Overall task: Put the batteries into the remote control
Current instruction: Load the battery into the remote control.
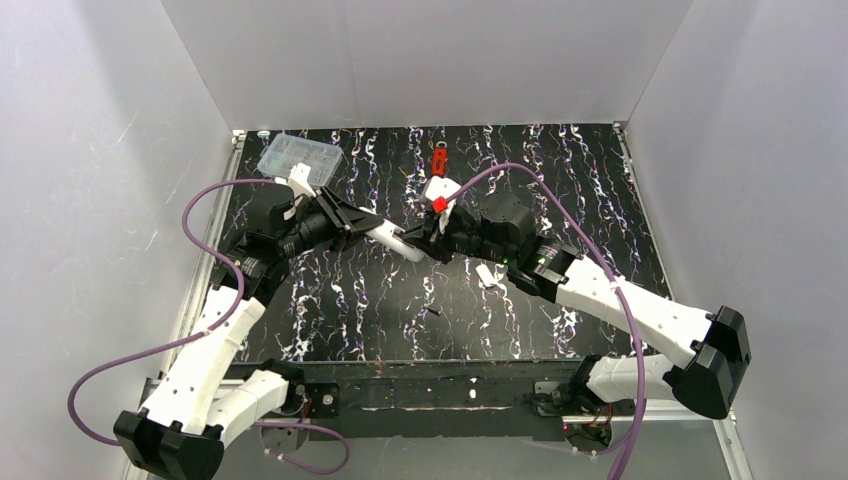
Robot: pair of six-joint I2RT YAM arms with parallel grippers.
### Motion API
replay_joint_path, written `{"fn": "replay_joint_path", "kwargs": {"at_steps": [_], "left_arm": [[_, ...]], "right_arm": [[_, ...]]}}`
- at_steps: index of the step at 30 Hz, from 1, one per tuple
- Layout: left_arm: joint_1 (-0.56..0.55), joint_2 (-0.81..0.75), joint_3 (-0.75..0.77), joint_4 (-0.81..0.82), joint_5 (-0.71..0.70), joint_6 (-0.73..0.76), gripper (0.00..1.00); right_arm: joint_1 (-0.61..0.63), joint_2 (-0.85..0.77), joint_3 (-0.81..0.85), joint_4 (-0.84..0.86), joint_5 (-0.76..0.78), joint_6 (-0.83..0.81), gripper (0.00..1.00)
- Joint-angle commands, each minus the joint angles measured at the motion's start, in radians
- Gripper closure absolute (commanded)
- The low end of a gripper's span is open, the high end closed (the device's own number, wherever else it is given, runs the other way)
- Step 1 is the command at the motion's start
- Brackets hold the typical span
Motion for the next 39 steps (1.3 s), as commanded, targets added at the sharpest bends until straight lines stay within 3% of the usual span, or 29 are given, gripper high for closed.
{"fn": "replay_joint_path", "kwargs": {"at_steps": [1,39], "left_arm": [[-0.003,-0.006,0.008,0.041,0.033,-0.001,1.0],[-0.003,-0.017,-0.008,0.044,0.029,-0.004,1.0]], "right_arm": [[0.006,0.003,0.032,0.027,0.011,0.003,0.79],[0.006,-0.054,0.034,0.027,-0.072,-0.018,0.64]]}}
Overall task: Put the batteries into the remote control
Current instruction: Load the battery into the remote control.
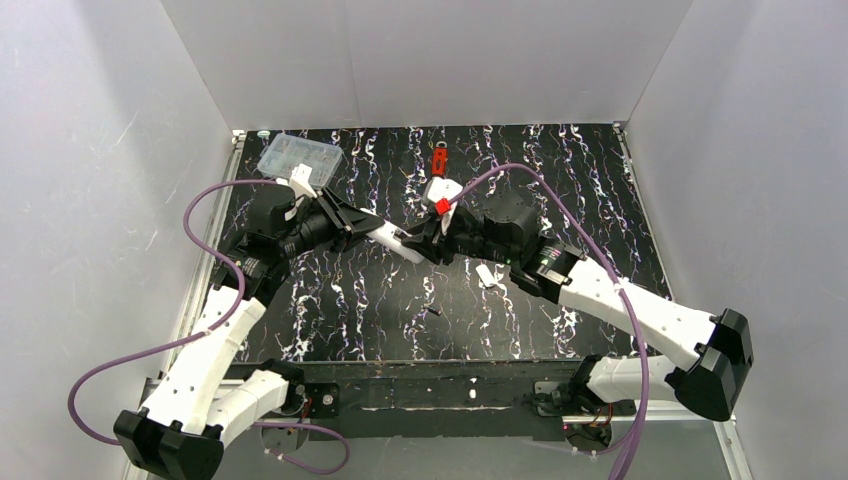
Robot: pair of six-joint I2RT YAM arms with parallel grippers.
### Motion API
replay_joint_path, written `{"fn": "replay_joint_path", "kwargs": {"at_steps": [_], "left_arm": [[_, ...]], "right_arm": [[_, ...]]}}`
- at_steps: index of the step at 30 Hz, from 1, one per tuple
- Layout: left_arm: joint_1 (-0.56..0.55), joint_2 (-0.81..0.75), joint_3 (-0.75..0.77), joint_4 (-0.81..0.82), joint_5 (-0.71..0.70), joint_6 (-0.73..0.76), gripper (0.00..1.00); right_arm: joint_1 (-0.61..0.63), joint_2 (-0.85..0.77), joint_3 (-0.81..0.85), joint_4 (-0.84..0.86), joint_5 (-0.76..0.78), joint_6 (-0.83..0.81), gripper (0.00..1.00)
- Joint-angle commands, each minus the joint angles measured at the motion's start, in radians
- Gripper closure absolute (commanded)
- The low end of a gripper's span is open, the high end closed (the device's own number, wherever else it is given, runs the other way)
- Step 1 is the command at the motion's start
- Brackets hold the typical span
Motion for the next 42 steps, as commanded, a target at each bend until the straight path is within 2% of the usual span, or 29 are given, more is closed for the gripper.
{"fn": "replay_joint_path", "kwargs": {"at_steps": [1,9,16,24,36,42], "left_arm": [[-0.002,-0.015,-0.003,0.045,0.023,-0.004,1.0],[-0.002,-0.013,-0.006,0.05,0.036,-0.01,1.0],[-0.002,0.03,-0.018,0.14,0.117,-0.071,1.0],[-0.003,0.099,-0.018,0.278,0.249,-0.152,1.0],[-0.009,0.117,0.008,0.174,0.407,-0.104,1.0],[-0.036,0.139,0.037,0.115,0.508,-0.04,1.0]], "right_arm": [[0.006,-0.045,0.035,0.027,-0.049,-0.015,0.63],[0.008,-0.072,0.036,0.036,-0.058,-0.027,0.62],[0.006,-0.126,0.02,0.022,-0.05,-0.111,0.6],[0.001,-0.175,0.069,-0.161,-0.097,-0.212,0.59],[-0.122,-0.224,0.095,-0.235,-0.299,-0.237,0.59],[-0.211,-0.256,0.077,-0.262,-0.496,-0.309,0.59]]}}
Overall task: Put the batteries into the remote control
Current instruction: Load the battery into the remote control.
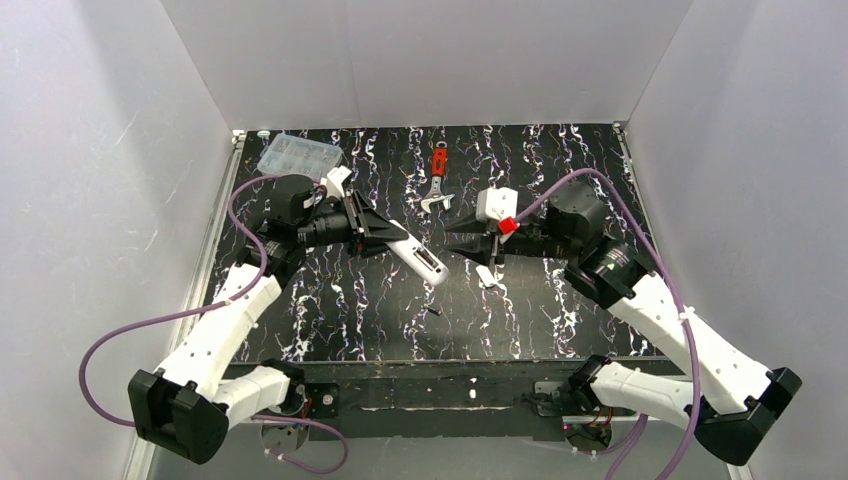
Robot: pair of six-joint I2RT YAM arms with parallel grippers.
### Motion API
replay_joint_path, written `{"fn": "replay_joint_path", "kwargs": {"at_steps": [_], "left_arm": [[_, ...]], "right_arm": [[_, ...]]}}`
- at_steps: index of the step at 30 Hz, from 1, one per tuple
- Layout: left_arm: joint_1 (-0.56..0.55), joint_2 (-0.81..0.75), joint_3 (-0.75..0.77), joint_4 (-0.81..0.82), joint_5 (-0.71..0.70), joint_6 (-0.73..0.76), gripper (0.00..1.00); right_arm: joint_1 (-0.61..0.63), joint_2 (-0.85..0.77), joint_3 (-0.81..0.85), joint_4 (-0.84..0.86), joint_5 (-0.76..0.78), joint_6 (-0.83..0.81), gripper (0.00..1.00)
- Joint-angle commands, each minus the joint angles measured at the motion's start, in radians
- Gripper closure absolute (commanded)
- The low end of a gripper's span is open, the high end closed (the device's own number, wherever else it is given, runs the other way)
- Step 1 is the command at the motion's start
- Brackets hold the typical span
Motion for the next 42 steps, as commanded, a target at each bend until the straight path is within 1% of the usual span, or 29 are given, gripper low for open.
{"fn": "replay_joint_path", "kwargs": {"at_steps": [1,5,8,15,21,27,31,36,38,42], "left_arm": [[-0.026,0.006,0.071,-0.052,0.154,0.075,1.0],[-0.046,0.008,0.086,-0.118,0.187,0.14,1.0],[-0.069,0.019,0.093,-0.145,0.22,0.176,1.0],[-0.14,0.061,0.125,-0.205,0.271,0.252,1.0],[-0.162,0.08,0.134,-0.221,0.29,0.286,1.0],[-0.169,0.097,0.145,-0.234,0.292,0.308,1.0],[-0.172,0.101,0.146,-0.239,0.294,0.321,1.0],[-0.182,0.098,0.15,-0.212,0.313,0.32,1.0],[-0.185,0.096,0.155,-0.194,0.329,0.316,1.0],[-0.193,0.096,0.167,-0.2,0.345,0.328,1.0]], "right_arm": [[-0.058,-0.042,0.026,-0.019,-0.206,-0.083,0.59],[-0.104,-0.061,0.016,-0.029,-0.304,-0.088,0.58],[-0.115,-0.065,0.006,-0.016,-0.367,-0.081,0.58],[-0.116,-0.065,-0.052,0.111,-0.464,0.01,0.58],[-0.111,-0.103,-0.13,0.23,-0.447,0.082,0.57],[-0.067,-0.13,-0.19,0.212,-0.436,0.076,0.58],[-0.03,-0.14,-0.224,0.258,-0.41,0.106,0.59],[-0.02,-0.133,-0.228,0.317,-0.406,0.136,0.61],[-0.02,-0.129,-0.234,0.368,-0.409,0.159,0.61],[-0.02,-0.098,-0.215,0.406,-0.451,0.183,0.63]]}}
